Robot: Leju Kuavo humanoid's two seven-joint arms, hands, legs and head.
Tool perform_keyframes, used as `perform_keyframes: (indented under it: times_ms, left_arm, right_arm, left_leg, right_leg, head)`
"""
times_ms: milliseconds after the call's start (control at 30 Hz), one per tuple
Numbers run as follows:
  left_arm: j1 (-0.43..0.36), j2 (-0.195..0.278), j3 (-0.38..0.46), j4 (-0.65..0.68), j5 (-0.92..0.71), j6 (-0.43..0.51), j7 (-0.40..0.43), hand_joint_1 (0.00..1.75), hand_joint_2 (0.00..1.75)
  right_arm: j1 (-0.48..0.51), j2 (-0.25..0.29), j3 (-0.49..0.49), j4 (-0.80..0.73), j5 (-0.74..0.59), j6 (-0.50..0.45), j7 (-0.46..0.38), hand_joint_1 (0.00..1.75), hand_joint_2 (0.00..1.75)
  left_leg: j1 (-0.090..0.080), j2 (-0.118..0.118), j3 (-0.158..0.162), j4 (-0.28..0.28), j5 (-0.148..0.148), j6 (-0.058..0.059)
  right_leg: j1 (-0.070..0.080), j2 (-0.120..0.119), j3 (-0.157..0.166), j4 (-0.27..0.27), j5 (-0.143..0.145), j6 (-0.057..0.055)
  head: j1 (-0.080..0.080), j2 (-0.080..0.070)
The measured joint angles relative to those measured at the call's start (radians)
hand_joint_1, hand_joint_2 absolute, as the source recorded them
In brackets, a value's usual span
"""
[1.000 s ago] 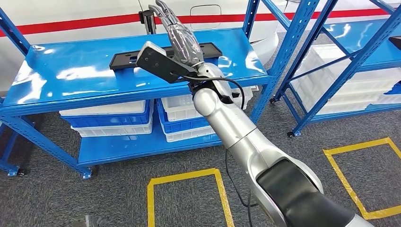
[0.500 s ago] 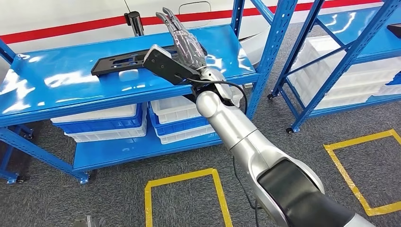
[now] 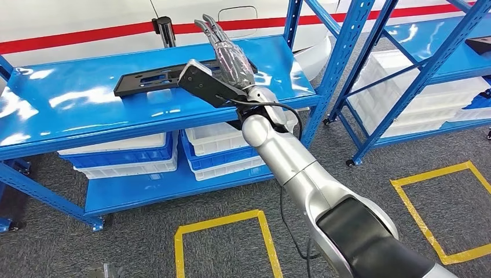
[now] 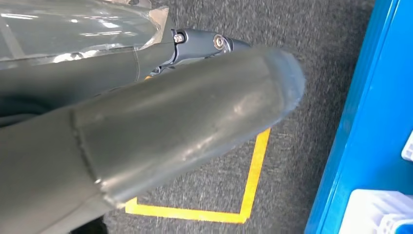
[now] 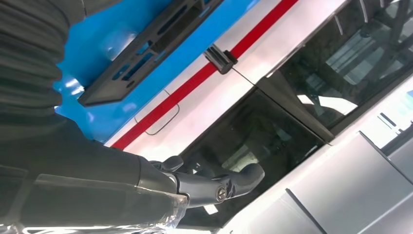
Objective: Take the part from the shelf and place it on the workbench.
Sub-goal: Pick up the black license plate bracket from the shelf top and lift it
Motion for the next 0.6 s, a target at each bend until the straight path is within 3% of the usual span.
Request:
perform_keyframes:
  times_ms: [67, 100, 167, 200, 267, 400, 433, 533, 567, 600]
  left_arm:
    - [0.001, 0.000, -0.002, 0.000, 0.002, 0.000, 0.000, 0.00, 0.00]
    - [0.002, 0.000, -0.003, 0.001, 0.003, 0.000, 0.000, 0.00, 0.00]
    - [0.003, 0.000, -0.006, 0.001, 0.004, 0.000, 0.000, 0.00, 0.00]
    - [0.003, 0.000, -0.007, 0.002, 0.004, 0.000, -0.001, 0.00, 0.00]
    - [0.003, 0.001, -0.007, 0.002, 0.004, 0.000, -0.001, 0.00, 0.00]
    - [0.004, 0.002, -0.008, 0.003, 0.005, 0.000, -0.001, 0.00, 0.00]
    - [0.004, 0.002, -0.008, 0.003, 0.005, 0.000, -0.002, 0.00, 0.00]
    - [0.007, 0.002, -0.008, 0.004, 0.004, -0.002, -0.002, 0.00, 0.00]
    - [0.008, 0.003, -0.009, 0.004, 0.004, -0.003, -0.002, 0.00, 0.00]
    - [0.009, 0.003, -0.009, 0.004, 0.003, -0.003, -0.002, 0.00, 0.00]
  right_arm:
    - [0.006, -0.004, 0.000, 0.001, -0.001, 0.000, 0.000, 0.00, 1.75]
    - [0.008, -0.006, 0.000, 0.001, -0.001, 0.000, 0.000, 0.00, 1.75]
    - [0.008, -0.007, 0.000, 0.001, -0.001, 0.000, -0.001, 0.00, 1.75]
    - [0.008, -0.007, 0.000, 0.001, -0.001, 0.000, -0.002, 0.00, 1.75]
    - [0.008, -0.007, 0.001, 0.001, -0.001, 0.000, -0.002, 0.00, 1.75]
    - [0.007, -0.007, 0.001, 0.000, -0.001, 0.000, -0.003, 0.00, 1.75]
    - [0.006, -0.005, 0.001, -0.001, -0.001, 0.000, -0.004, 0.00, 1.75]
    - [0.010, -0.003, 0.001, 0.000, -0.001, 0.000, -0.004, 0.00, 1.75]
    - [0.013, -0.003, 0.001, 0.000, -0.001, 0.000, -0.004, 0.00, 1.75]
    - [0.015, -0.003, 0.001, 0.000, -0.001, 0.000, -0.004, 0.00, 1.75]
  left_leg:
    - [0.000, -0.001, 0.003, 0.001, -0.004, -0.001]
    - [0.000, -0.001, 0.006, 0.002, -0.008, -0.003]
    - [0.001, -0.002, 0.015, 0.005, -0.018, -0.012]
    - [0.000, -0.003, 0.017, 0.009, -0.024, -0.018]
    - [-0.002, -0.003, 0.016, 0.013, -0.031, -0.028]
    - [0.007, -0.001, 0.003, 0.043, -0.056, -0.046]
    - [0.008, -0.001, -0.018, 0.085, -0.077, -0.051]
    - [0.009, -0.001, -0.127, 0.280, -0.144, -0.058]
    - [0.009, -0.001, -0.152, 0.309, -0.141, -0.057]
    - [0.009, -0.001, -0.155, 0.298, -0.118, -0.054]
  right_leg:
    - [-0.004, 0.000, -0.045, 0.064, -0.005, 0.010]
    - [-0.008, -0.002, -0.042, 0.041, 0.015, 0.019]
    - [-0.015, -0.010, 0.016, -0.098, 0.081, 0.035]
    - [-0.017, -0.014, 0.046, -0.162, 0.107, 0.037]
    - [-0.015, -0.015, 0.070, -0.214, 0.123, 0.027]
    - [-0.018, -0.007, 0.079, -0.217, 0.119, -0.001]
    - [-0.020, -0.006, 0.084, -0.218, 0.116, -0.008]
    - [-0.015, -0.005, 0.094, -0.218, 0.106, -0.022]
    - [-0.012, -0.004, 0.097, -0.218, 0.103, -0.025]
    - [-0.010, -0.002, 0.102, -0.218, 0.100, -0.027]
  head:
    - [0.000, 0.000]
    - [0.000, 0.000]
    - [0.000, 0.000]
    - [0.000, 0.000]
    - [-0.001, 0.000]
    - [-0.002, 0.000]
    - [-0.003, 0.000]
    - [-0.003, 0.000]
    - [-0.003, 0.000]
    - [-0.003, 0.000]
